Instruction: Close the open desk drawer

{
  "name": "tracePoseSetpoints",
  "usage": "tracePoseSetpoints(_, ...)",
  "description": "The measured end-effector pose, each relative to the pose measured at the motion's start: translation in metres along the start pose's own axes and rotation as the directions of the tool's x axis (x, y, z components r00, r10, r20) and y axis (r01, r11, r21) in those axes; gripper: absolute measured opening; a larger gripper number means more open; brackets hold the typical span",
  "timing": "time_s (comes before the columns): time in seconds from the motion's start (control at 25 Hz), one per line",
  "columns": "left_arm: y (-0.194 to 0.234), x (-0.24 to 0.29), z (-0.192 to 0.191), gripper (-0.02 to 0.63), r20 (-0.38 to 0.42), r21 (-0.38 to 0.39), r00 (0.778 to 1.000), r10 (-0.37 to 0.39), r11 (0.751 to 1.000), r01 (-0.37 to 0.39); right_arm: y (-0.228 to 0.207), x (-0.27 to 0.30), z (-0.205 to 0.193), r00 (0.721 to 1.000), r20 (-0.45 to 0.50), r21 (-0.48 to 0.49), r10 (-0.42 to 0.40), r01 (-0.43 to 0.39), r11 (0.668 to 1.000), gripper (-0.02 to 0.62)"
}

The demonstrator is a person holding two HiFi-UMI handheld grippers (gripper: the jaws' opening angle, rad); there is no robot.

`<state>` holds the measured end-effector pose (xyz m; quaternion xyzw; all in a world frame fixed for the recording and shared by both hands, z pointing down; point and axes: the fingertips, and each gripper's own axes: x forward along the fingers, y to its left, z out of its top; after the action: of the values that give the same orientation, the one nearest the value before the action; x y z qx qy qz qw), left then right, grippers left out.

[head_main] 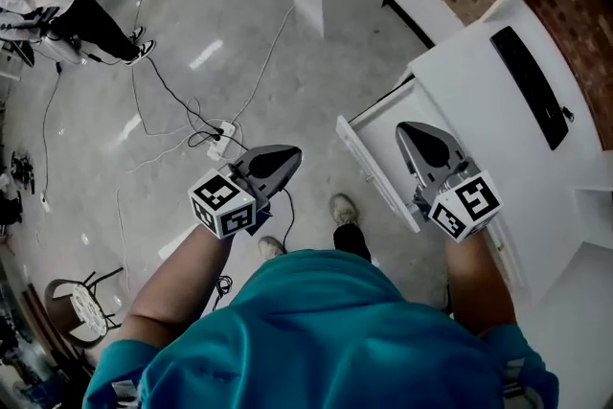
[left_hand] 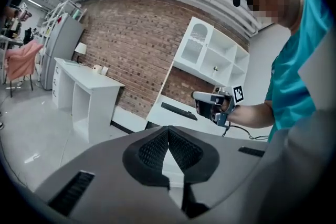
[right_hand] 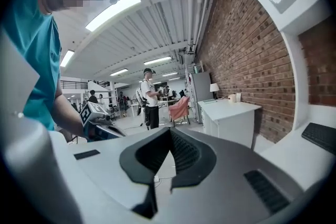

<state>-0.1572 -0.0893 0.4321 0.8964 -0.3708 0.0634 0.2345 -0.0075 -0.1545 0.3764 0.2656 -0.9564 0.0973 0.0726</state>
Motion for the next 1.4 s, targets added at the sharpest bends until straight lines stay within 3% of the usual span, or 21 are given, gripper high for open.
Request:
tracePoseSetpoints(0.2, -0.017, 0.064, -0.032, 0.012, -0.096, -0.001, 0.990, -0.098, 0.995, 0.098, -0.039, -0.040, -0.009, 0.996, 0.033, 0.019, -0.080, 0.079, 0.997, 0.021)
tracePoseSetpoints(0.44, -0.030, 0.118, -0.099, 0.012, -0.248, -0.047, 0.951, -0.184, 0.983, 0.178, -0.074, -0.088, -0.028, 0.981, 0.057, 0.074, -0.187, 0.183, 0.980, 0.021)
tracePoseSetpoints(0.8, -0.030, 0.181, -0.213, 0.014, -0.501, -0.054, 0.837, -0.219, 0.973, 0.223, -0.112, -0.146, -0.050, 0.950, 0.076, 0.139, -0.302, 0.290, 0.947, 0.021)
tracePoseSetpoints(1.16, -0.020, 0.206, -0.278, 0.016, -0.631, -0.041, 0.752, -0.191, 0.976, 0.213, -0.131, -0.188, -0.081, 0.914, 0.058, 0.188, -0.401, 0.384, 0.904, 0.021)
tracePoseSetpoints(1.4, -0.024, 0.217, -0.299, 0.123, -0.679, -0.052, 0.707, -0.198, 0.974, 0.222, -0.134, -0.220, -0.108, 0.882, 0.020, 0.217, -0.471, 0.456, 0.863, 0.021)
